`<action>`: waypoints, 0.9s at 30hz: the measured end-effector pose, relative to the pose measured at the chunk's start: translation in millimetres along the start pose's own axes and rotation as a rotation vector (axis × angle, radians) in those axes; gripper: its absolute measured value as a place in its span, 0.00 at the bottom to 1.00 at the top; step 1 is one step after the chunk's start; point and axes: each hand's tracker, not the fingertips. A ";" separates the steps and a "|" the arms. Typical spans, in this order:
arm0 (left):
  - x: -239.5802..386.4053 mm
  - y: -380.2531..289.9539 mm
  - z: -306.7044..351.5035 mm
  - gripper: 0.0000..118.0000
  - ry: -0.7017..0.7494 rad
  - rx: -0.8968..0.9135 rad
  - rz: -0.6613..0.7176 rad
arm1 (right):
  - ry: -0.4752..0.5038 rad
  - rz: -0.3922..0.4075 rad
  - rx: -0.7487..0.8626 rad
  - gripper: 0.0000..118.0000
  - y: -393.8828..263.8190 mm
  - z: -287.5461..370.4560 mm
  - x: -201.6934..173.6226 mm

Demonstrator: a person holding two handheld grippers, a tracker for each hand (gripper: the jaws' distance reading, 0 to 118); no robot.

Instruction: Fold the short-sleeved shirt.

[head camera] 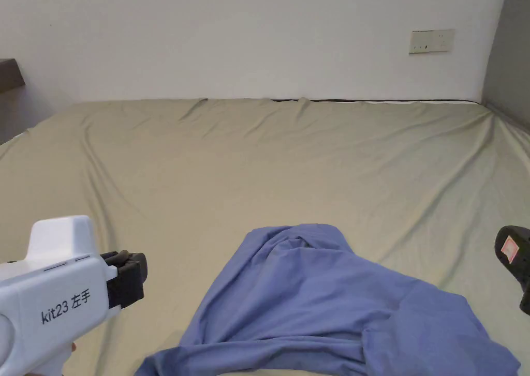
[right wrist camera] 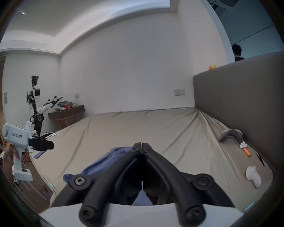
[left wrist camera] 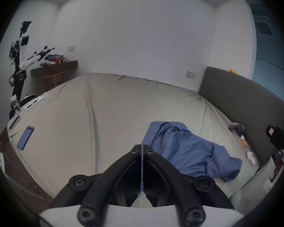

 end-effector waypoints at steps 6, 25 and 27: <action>4.5 -18.1 -17.0 0.00 0.027 -0.105 -0.050 | 0.018 -0.098 -0.127 0.00 -8.5 -10.3 -0.2; 29.7 -2.4 -127.3 0.12 -0.085 -0.285 -0.068 | -0.022 -0.185 -0.302 0.00 -53.4 -51.1 24.3; 36.3 17.5 -156.8 0.63 -0.119 -0.297 -0.070 | -0.025 -0.189 -0.311 0.00 -60.2 -56.4 35.2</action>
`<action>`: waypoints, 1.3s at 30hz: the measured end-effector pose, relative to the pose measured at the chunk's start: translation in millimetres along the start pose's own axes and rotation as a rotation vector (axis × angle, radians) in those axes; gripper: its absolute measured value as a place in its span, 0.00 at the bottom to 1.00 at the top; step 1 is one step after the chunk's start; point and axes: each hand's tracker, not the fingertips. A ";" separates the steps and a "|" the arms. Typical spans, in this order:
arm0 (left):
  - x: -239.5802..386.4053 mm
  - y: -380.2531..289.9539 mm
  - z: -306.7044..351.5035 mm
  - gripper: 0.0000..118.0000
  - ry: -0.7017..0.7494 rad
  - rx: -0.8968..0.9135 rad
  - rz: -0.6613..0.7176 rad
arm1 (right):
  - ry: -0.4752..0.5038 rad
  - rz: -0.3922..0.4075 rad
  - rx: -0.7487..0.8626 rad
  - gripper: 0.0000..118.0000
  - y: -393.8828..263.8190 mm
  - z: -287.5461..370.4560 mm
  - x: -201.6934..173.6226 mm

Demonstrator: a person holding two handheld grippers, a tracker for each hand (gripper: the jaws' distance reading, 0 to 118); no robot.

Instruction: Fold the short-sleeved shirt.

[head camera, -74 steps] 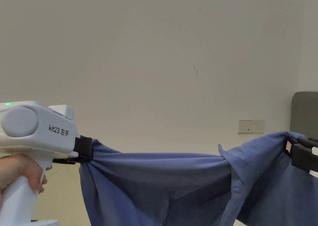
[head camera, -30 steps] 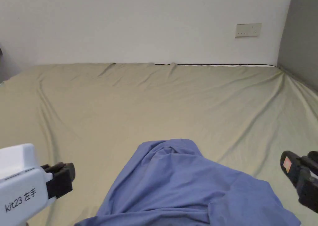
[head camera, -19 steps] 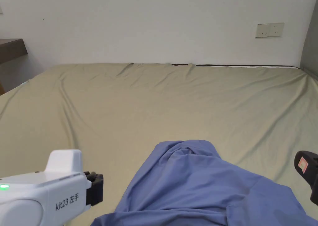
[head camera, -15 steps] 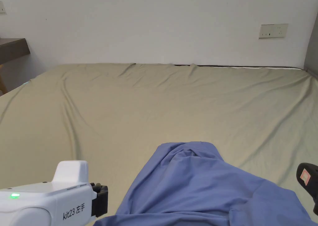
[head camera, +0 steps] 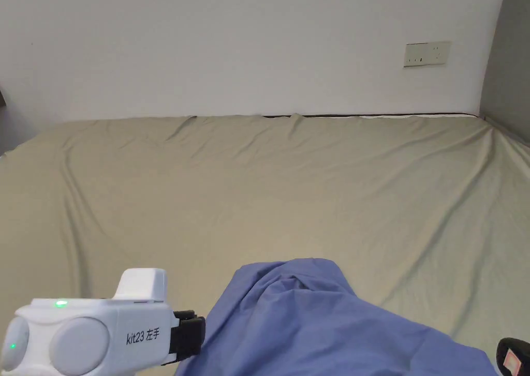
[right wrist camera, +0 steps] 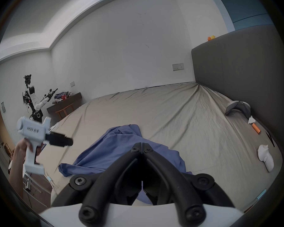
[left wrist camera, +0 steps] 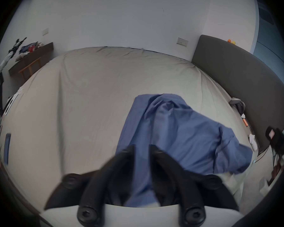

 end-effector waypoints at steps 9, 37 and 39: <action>29.1 128.1 -170.1 0.98 0.064 -0.207 -0.154 | -0.066 -0.009 -0.043 0.00 1.2 -31.4 28.3; 65.5 119.8 -262.9 0.09 0.022 -0.397 -0.403 | -0.180 -0.098 -0.111 0.01 12.7 -39.3 61.9; 65.4 122.5 -266.9 0.09 0.025 -0.410 -0.372 | -0.188 -0.152 -0.176 0.29 19.6 -41.0 72.4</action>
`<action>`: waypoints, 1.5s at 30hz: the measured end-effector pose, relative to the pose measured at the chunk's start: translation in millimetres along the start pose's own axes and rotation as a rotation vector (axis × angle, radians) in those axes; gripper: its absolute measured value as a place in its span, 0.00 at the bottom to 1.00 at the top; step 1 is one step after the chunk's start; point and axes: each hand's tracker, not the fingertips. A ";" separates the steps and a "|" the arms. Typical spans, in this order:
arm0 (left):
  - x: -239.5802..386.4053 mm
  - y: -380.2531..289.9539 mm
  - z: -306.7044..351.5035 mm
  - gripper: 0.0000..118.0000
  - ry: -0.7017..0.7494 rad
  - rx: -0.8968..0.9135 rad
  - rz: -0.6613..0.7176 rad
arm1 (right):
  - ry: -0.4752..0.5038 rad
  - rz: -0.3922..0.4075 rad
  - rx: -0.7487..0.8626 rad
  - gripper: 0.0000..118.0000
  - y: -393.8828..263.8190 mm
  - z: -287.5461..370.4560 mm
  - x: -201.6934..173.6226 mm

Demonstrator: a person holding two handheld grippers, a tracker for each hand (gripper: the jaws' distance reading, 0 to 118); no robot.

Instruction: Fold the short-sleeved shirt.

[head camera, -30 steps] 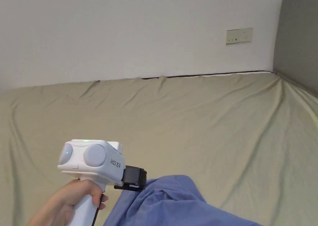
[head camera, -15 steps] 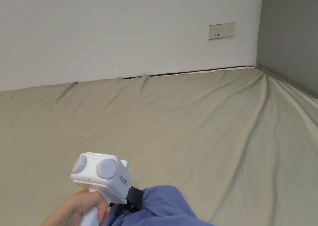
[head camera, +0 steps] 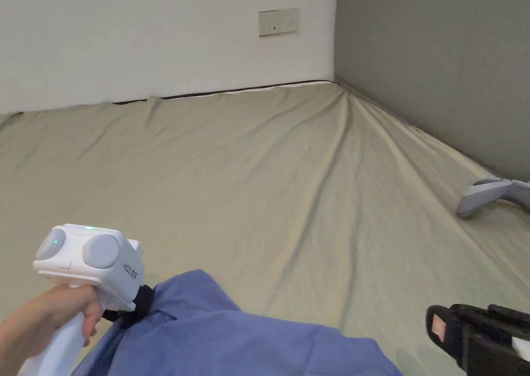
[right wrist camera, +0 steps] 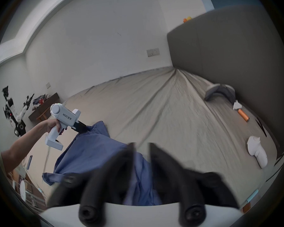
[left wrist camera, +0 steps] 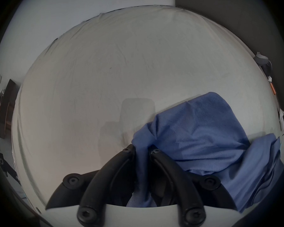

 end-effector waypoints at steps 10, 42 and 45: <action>19.2 5.6 2.7 0.09 0.067 -0.048 -0.019 | 0.033 0.055 -0.429 0.80 3.7 -60.6 7.3; -29.6 -32.2 43.2 0.08 -0.413 0.215 0.383 | 0.204 -0.045 -0.107 0.02 6.1 -18.6 -2.2; -34.3 -33.3 71.5 0.08 -0.464 0.288 0.364 | 0.190 0.003 0.010 0.02 29.3 -10.7 -3.1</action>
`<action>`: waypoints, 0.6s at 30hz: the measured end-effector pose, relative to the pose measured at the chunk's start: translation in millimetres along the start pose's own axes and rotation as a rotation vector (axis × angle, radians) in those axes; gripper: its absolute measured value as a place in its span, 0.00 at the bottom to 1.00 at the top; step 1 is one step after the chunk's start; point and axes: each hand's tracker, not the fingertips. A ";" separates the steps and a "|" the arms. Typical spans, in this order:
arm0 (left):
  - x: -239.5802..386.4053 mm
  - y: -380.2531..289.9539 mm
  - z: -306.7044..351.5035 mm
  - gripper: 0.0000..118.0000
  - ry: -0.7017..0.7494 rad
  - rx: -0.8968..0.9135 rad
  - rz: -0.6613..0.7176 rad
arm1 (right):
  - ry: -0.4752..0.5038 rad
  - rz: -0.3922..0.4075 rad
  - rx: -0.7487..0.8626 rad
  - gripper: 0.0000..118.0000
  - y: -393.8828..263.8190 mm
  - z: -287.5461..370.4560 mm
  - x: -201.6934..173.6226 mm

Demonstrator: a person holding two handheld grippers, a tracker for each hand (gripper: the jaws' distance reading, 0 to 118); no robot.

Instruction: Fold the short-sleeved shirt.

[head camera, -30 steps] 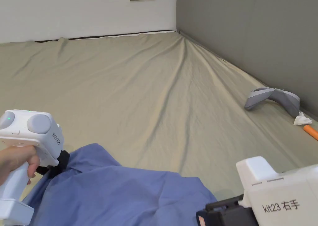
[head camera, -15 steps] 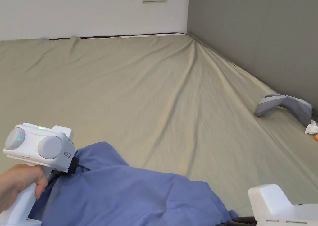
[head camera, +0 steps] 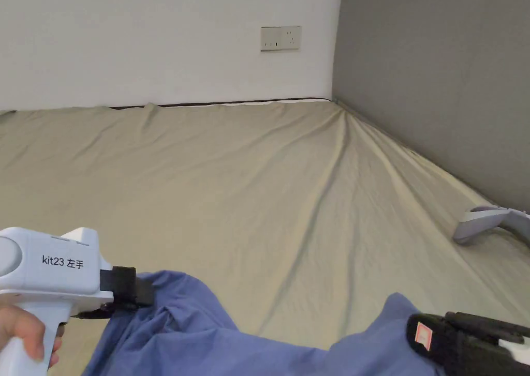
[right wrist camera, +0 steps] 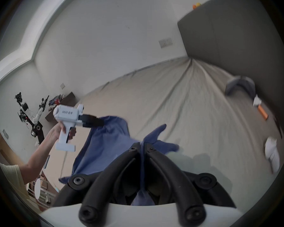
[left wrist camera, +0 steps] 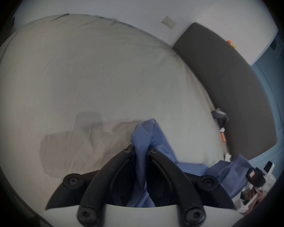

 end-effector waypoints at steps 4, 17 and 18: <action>16.5 19.7 52.7 0.08 -0.015 0.100 -0.089 | 0.055 -0.011 0.136 0.02 39.3 22.8 -2.2; 52.5 52.0 319.4 0.08 0.000 0.596 -0.031 | 0.065 0.147 0.569 0.02 159.9 152.6 -14.7; 55.4 48.9 340.2 0.08 0.023 0.638 -0.013 | 0.076 0.168 0.577 0.02 168.1 161.3 -14.5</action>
